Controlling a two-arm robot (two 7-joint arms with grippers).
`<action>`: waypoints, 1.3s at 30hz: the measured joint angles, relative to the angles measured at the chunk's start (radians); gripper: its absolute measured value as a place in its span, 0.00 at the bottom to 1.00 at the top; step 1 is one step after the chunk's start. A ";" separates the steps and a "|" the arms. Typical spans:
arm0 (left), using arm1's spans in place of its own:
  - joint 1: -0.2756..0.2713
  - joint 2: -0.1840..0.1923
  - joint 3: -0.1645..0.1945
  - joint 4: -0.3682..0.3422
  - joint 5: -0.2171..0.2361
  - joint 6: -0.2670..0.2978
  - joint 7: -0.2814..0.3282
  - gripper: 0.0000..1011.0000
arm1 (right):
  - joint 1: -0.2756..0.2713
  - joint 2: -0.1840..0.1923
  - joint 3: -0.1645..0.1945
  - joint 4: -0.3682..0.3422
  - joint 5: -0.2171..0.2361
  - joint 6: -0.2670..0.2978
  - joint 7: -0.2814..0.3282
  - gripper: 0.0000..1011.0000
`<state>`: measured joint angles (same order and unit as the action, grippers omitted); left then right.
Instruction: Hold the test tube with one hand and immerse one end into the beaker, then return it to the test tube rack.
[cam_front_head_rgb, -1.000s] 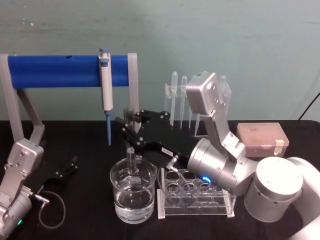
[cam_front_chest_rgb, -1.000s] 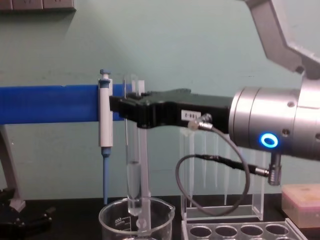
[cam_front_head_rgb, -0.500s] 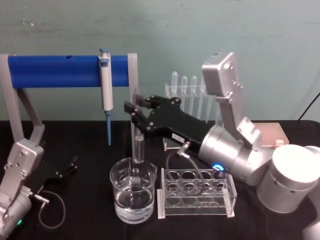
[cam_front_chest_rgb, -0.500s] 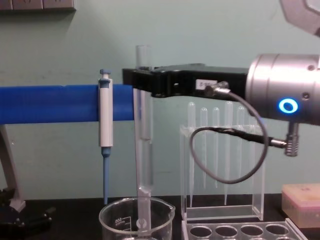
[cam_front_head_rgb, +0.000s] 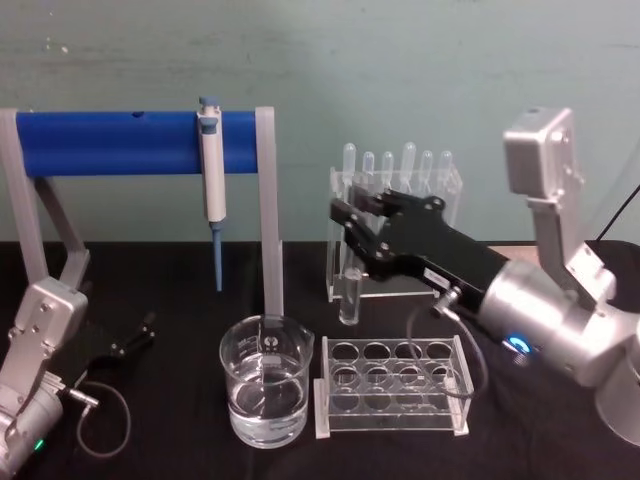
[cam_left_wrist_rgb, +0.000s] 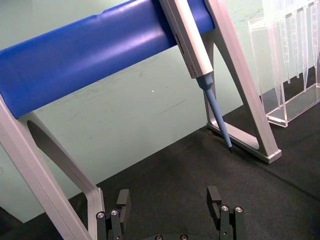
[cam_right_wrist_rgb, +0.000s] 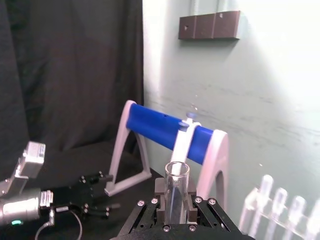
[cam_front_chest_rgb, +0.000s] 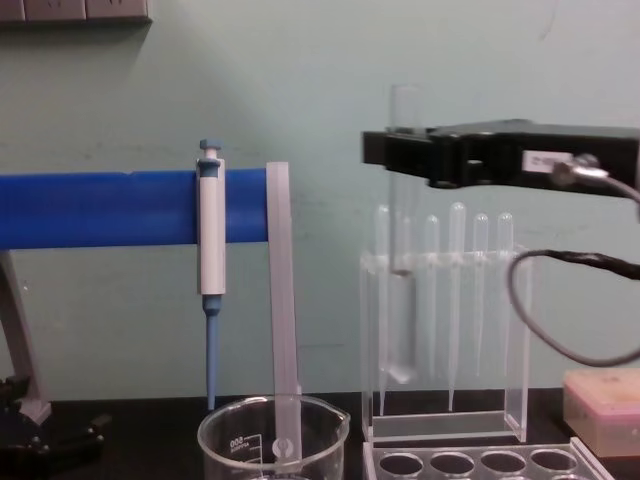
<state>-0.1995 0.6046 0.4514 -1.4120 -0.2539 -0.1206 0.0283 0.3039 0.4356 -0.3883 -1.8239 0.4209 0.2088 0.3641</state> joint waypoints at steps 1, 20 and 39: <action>0.000 0.000 0.000 0.000 0.000 0.000 0.000 0.99 | -0.013 0.013 0.009 -0.009 0.003 0.000 -0.002 0.23; 0.000 0.000 0.000 0.000 0.000 0.000 0.000 0.99 | -0.149 0.068 0.053 -0.040 -0.013 -0.079 -0.016 0.23; 0.000 0.000 0.000 0.000 0.000 0.000 0.000 0.99 | -0.181 0.028 0.053 0.042 -0.047 -0.161 0.000 0.23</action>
<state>-0.1996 0.6047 0.4514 -1.4120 -0.2538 -0.1205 0.0283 0.1228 0.4631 -0.3357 -1.7817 0.3738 0.0483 0.3643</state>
